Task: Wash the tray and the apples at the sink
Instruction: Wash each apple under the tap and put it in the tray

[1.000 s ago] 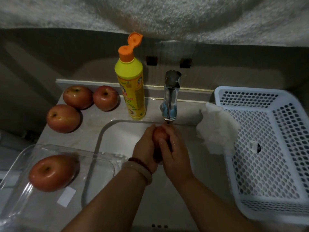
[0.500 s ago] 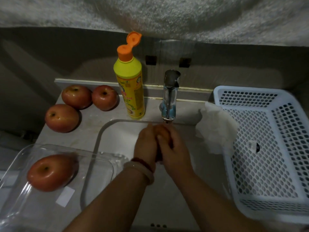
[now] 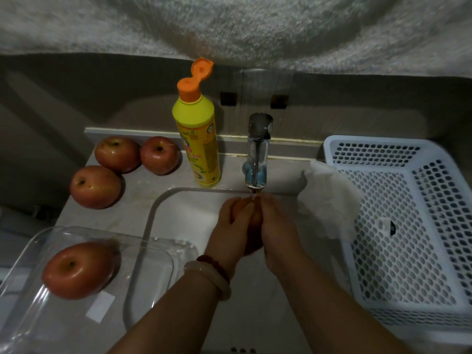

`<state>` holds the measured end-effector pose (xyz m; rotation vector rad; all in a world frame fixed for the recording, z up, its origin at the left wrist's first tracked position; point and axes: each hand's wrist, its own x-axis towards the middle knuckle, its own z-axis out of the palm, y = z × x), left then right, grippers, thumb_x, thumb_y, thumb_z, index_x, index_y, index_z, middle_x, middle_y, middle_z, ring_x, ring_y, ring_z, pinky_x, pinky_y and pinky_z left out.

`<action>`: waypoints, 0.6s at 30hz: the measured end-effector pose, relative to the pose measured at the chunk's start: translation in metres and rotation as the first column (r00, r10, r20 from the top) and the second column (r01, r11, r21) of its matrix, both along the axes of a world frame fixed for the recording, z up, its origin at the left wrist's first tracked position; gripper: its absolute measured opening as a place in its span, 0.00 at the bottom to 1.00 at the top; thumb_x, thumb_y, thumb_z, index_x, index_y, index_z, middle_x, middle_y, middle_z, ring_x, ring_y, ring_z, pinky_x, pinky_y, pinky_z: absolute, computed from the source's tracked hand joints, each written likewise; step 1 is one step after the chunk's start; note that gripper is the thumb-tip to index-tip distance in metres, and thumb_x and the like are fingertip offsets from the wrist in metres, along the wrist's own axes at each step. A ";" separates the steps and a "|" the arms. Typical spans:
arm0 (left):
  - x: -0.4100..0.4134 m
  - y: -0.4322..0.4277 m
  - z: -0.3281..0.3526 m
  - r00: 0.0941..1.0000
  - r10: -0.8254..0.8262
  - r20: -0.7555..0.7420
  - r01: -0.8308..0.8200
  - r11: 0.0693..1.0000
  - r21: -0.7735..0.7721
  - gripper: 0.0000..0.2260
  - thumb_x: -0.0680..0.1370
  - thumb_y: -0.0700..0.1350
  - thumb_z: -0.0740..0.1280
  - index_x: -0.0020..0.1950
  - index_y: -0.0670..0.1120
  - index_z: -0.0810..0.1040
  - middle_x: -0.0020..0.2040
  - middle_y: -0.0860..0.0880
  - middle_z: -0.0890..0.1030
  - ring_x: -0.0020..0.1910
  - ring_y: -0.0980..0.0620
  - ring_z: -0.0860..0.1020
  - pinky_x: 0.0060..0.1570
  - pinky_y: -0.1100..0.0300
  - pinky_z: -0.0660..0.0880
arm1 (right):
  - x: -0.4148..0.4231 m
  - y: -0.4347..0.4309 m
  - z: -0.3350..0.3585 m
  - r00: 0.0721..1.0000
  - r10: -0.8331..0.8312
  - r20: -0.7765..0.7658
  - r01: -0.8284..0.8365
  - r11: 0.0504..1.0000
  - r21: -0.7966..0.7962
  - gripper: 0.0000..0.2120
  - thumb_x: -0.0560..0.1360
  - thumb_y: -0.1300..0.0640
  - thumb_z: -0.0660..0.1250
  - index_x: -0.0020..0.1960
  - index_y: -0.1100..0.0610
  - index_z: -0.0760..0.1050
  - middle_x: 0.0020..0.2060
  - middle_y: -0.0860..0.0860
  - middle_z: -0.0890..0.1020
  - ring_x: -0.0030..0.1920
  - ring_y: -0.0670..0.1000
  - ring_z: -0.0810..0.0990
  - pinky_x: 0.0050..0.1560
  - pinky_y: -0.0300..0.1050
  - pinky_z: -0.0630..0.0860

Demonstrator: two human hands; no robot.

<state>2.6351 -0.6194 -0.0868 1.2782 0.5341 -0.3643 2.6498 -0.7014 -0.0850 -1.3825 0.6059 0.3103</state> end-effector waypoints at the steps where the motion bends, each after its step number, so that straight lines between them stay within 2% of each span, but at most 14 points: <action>1: -0.001 0.002 -0.001 1.000 0.001 0.020 -0.001 1.000 0.020 0.13 0.78 0.53 0.65 0.62 0.58 0.72 0.58 0.47 0.79 0.53 0.46 0.81 0.48 0.44 0.81 | -0.003 -0.003 0.006 1.000 0.017 0.012 -0.017 1.000 -0.013 0.13 0.81 0.46 0.57 0.60 0.46 0.76 0.54 0.49 0.80 0.52 0.51 0.79 0.43 0.46 0.80; 3: -0.004 0.006 -0.004 0.997 -0.001 0.079 -0.008 0.994 0.107 0.15 0.78 0.52 0.66 0.64 0.59 0.71 0.58 0.49 0.78 0.51 0.48 0.81 0.49 0.44 0.81 | -0.009 -0.008 0.019 0.991 0.063 0.121 -0.043 0.987 -0.157 0.09 0.81 0.48 0.58 0.56 0.44 0.76 0.51 0.45 0.79 0.51 0.47 0.78 0.33 0.29 0.74; 5: -0.006 0.011 -0.006 0.991 0.005 0.134 -0.028 0.985 0.172 0.17 0.77 0.53 0.68 0.64 0.61 0.70 0.59 0.53 0.76 0.53 0.48 0.80 0.53 0.44 0.79 | -0.014 -0.017 0.033 0.952 0.142 0.270 -0.026 0.919 -0.393 0.11 0.81 0.51 0.60 0.61 0.42 0.73 0.55 0.41 0.74 0.55 0.43 0.75 0.39 0.20 0.68; 6: -0.007 0.013 -0.005 0.988 0.005 0.157 -0.034 0.982 0.184 0.17 0.76 0.54 0.69 0.63 0.64 0.70 0.58 0.55 0.76 0.55 0.49 0.79 0.55 0.45 0.78 | -0.014 -0.020 0.040 0.921 0.188 0.342 0.005 0.871 -0.492 0.15 0.81 0.52 0.61 0.66 0.44 0.71 0.58 0.40 0.71 0.58 0.41 0.72 0.46 0.19 0.66; 9: -0.011 0.019 0.003 0.978 -0.010 0.210 -0.039 0.974 0.225 0.15 0.76 0.51 0.69 0.58 0.66 0.70 0.55 0.61 0.74 0.57 0.50 0.77 0.57 0.46 0.77 | -0.002 -0.025 0.063 0.806 0.340 0.485 0.069 0.760 -0.647 0.21 0.81 0.53 0.62 0.72 0.48 0.66 0.63 0.41 0.70 0.63 0.35 0.68 0.60 0.26 0.65; 10: -0.013 0.020 0.006 0.975 -0.016 0.220 -0.039 0.970 0.242 0.16 0.76 0.50 0.69 0.59 0.65 0.70 0.54 0.61 0.73 0.57 0.50 0.76 0.57 0.46 0.77 | 0.005 -0.025 0.068 0.772 0.393 0.500 0.073 0.727 -0.683 0.22 0.81 0.53 0.61 0.74 0.50 0.65 0.67 0.45 0.70 0.66 0.37 0.67 0.64 0.30 0.65; 11: -0.014 0.022 0.008 0.974 -0.017 0.227 -0.042 0.966 0.254 0.16 0.76 0.50 0.69 0.61 0.63 0.70 0.54 0.61 0.73 0.56 0.50 0.76 0.56 0.46 0.78 | 0.013 -0.025 0.074 0.733 0.449 0.511 0.079 0.690 -0.719 0.23 0.80 0.54 0.61 0.74 0.52 0.64 0.70 0.48 0.69 0.69 0.40 0.65 0.67 0.30 0.61; 13: -0.016 0.024 0.013 0.972 -0.016 0.234 -0.049 0.962 0.269 0.17 0.76 0.49 0.69 0.61 0.62 0.71 0.54 0.62 0.73 0.56 0.51 0.76 0.55 0.46 0.78 | 0.026 -0.022 0.078 0.659 0.531 0.533 0.101 0.639 -0.762 0.25 0.78 0.57 0.62 0.75 0.54 0.64 0.72 0.52 0.68 0.70 0.42 0.62 0.66 0.23 0.54; 14: -0.017 0.025 0.015 0.973 -0.011 0.233 -0.053 0.962 0.269 0.16 0.76 0.49 0.69 0.61 0.63 0.71 0.54 0.62 0.73 0.55 0.51 0.76 0.55 0.46 0.78 | 0.031 -0.021 0.076 0.633 0.556 0.538 0.108 0.625 -0.773 0.26 0.77 0.59 0.63 0.74 0.55 0.65 0.73 0.53 0.68 0.71 0.44 0.62 0.67 0.22 0.52; 15: -0.019 0.026 0.017 0.973 -0.007 0.231 -0.055 0.964 0.260 0.16 0.76 0.49 0.69 0.60 0.63 0.71 0.54 0.62 0.73 0.55 0.51 0.76 0.55 0.46 0.79 | 0.033 -0.019 0.073 0.614 0.574 0.541 0.113 0.615 -0.780 0.26 0.76 0.60 0.63 0.74 0.55 0.66 0.73 0.53 0.68 0.72 0.46 0.63 0.69 0.25 0.54; 18: -0.024 0.028 0.025 0.976 0.006 0.219 -0.053 0.976 0.209 0.14 0.76 0.48 0.69 0.57 0.64 0.71 0.54 0.61 0.73 0.56 0.50 0.76 0.54 0.47 0.79 | 0.033 -0.018 0.060 0.594 0.597 0.540 0.146 0.580 -0.802 0.24 0.75 0.61 0.62 0.71 0.56 0.70 0.70 0.55 0.71 0.72 0.54 0.67 0.73 0.46 0.62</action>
